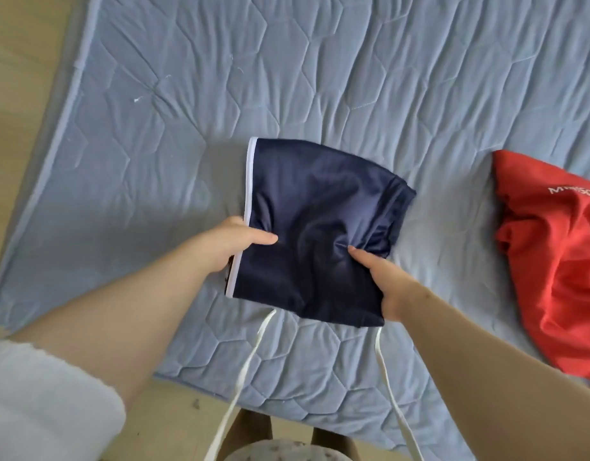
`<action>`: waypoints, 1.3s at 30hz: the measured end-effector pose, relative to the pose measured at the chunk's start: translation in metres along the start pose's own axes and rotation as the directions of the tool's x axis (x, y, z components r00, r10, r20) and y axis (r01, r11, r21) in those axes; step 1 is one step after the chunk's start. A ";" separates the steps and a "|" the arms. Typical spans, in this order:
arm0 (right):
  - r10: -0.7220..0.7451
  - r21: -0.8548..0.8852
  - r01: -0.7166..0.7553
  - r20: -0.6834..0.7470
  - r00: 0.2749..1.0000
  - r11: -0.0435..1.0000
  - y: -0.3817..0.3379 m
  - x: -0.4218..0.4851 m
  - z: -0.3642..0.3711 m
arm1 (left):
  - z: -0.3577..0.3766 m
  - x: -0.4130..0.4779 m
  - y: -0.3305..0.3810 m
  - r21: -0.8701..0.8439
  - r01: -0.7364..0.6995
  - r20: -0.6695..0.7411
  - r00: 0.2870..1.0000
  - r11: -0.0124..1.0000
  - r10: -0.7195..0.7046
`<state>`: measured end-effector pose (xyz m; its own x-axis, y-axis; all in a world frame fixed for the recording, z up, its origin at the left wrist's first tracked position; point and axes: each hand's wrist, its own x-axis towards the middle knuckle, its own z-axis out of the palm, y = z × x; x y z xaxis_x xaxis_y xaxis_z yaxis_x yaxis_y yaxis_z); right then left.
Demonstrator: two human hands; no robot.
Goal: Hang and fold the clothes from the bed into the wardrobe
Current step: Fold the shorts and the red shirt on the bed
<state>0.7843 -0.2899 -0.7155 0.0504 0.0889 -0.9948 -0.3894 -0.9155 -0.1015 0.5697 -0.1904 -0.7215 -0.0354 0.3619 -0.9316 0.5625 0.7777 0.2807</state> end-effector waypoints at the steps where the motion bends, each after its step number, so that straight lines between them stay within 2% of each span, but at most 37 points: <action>1: -0.009 0.001 0.009 0.012 1.000 1.000 0.003 -0.007 -0.001 | -0.003 -0.009 -0.001 -0.033 0.021 0.024 1.000 0.999 -0.020; 6: -0.044 0.047 0.041 0.080 0.996 0.998 0.003 -0.056 -0.001 | -0.025 -0.067 0.000 -0.197 0.039 0.098 0.995 0.980 -0.020; 12: -0.231 0.051 0.226 0.139 0.963 0.973 -0.043 -0.144 0.021 | -0.070 -0.157 0.029 -0.327 -0.140 -0.027 0.990 0.935 0.139; 19: -0.460 -0.040 0.482 0.241 0.855 0.875 -0.098 -0.278 0.074 | -0.153 -0.291 0.064 -0.443 -0.296 -0.163 0.955 0.846 0.249; 22: -0.519 -0.093 0.573 0.328 0.790 0.814 -0.110 -0.334 0.104 | -0.185 -0.345 0.058 -0.542 -0.364 -0.214 0.931 0.757 0.295; 25: -0.548 -0.139 0.641 0.404 0.733 0.755 -0.115 -0.385 0.138 | -0.216 -0.392 0.047 -0.648 -0.425 -0.277 0.904 0.632 0.324; 29: -0.560 -0.174 0.715 0.510 0.653 0.677 -0.113 -0.445 0.193 | -0.263 -0.445 0.018 -0.690 -0.503 -0.401 0.865 0.520 0.304; 33: -0.516 -0.185 0.762 0.635 0.575 0.621 -0.098 -0.495 0.258 | -0.318 -0.497 -0.024 -0.703 -0.554 -0.475 0.833 0.447 0.286; 39: -0.396 -0.229 0.799 0.772 0.497 0.556 -0.047 -0.548 0.381 | -0.406 -0.558 -0.112 -0.688 -0.621 -0.600 0.778 0.376 0.186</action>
<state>0.4244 -0.1457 -0.1704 -0.5309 0.7097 -0.4631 0.0344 -0.5280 -0.8486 0.1912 -0.2702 -0.1395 -0.4185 0.7348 -0.5338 -0.3351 0.4214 0.8427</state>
